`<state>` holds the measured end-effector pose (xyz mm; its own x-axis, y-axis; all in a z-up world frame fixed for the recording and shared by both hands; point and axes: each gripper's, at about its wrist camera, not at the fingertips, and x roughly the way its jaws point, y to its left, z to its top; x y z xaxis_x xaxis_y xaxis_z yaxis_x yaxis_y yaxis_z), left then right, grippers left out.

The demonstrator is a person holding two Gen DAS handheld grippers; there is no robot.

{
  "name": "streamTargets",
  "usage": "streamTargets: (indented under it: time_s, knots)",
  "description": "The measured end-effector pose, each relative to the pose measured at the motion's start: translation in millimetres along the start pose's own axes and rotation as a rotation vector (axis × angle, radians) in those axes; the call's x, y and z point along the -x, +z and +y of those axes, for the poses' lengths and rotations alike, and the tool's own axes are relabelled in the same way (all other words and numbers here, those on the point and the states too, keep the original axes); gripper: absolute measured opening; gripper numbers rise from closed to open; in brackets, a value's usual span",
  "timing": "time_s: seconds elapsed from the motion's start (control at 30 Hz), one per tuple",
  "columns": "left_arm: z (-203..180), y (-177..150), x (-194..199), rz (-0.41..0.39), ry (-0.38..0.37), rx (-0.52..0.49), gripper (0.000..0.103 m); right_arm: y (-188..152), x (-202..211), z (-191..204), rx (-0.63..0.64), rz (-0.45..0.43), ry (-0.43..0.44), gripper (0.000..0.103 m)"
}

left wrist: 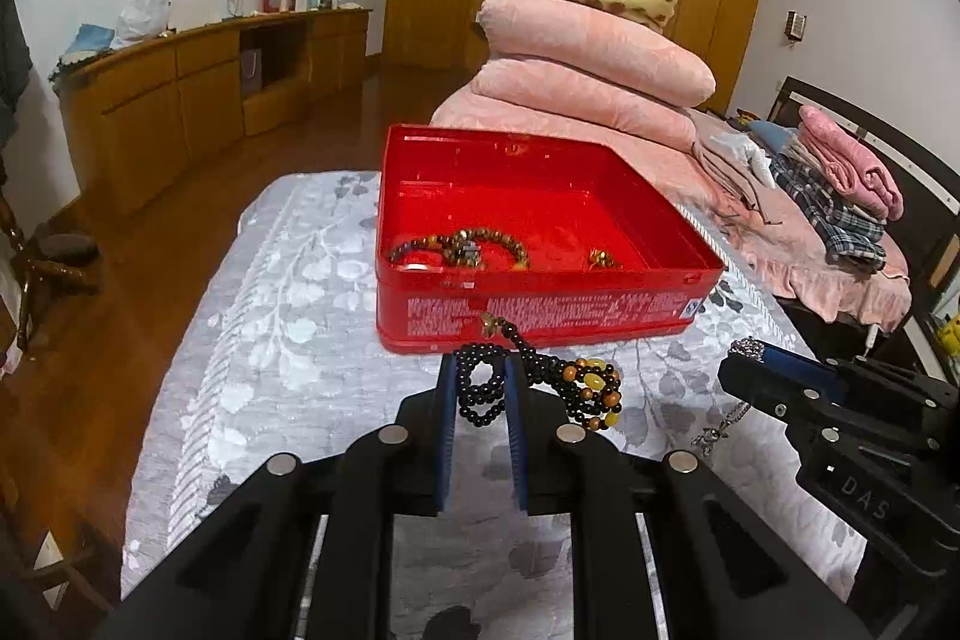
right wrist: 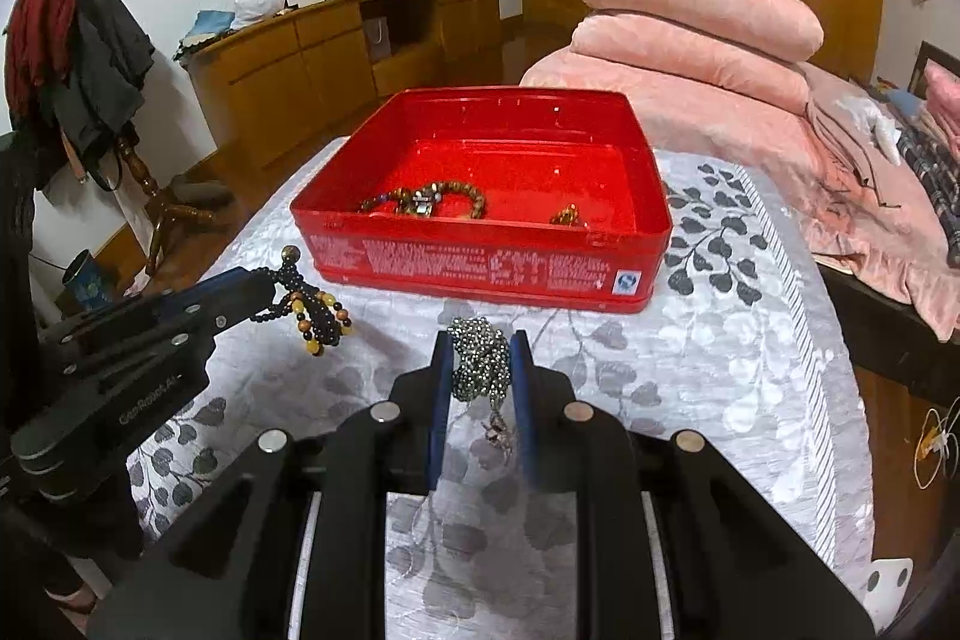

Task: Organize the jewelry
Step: 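Carry the black strand with the left tool while the right carries the silver chain into the box, then open both tools to release the strand and chain into the red box and withdraw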

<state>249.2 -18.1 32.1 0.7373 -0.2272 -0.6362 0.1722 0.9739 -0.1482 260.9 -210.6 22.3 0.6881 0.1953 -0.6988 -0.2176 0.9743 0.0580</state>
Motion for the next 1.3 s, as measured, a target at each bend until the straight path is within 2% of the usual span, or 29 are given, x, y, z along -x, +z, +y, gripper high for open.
streamTargets:
  time_s: [0.47, 1.0, 1.3]
  knots:
    - [-10.3, 41.1, -1.4, -0.045, -0.004, -0.026, 0.016, 44.0, 5.1, -7.3, 0.011, -0.05, -0.004, 0.018]
    - [-10.4, 91.5, -46.0, -0.041, 0.015, 0.003, 0.016, 91.3, -26.2, -27.0, -0.048, -0.05, 0.019, 0.018]
    - [-6.5, 100.7, -73.5, -0.017, 0.033, 0.011, 0.016, 107.2, -49.5, -40.5, -0.078, -0.032, 0.005, 0.018]
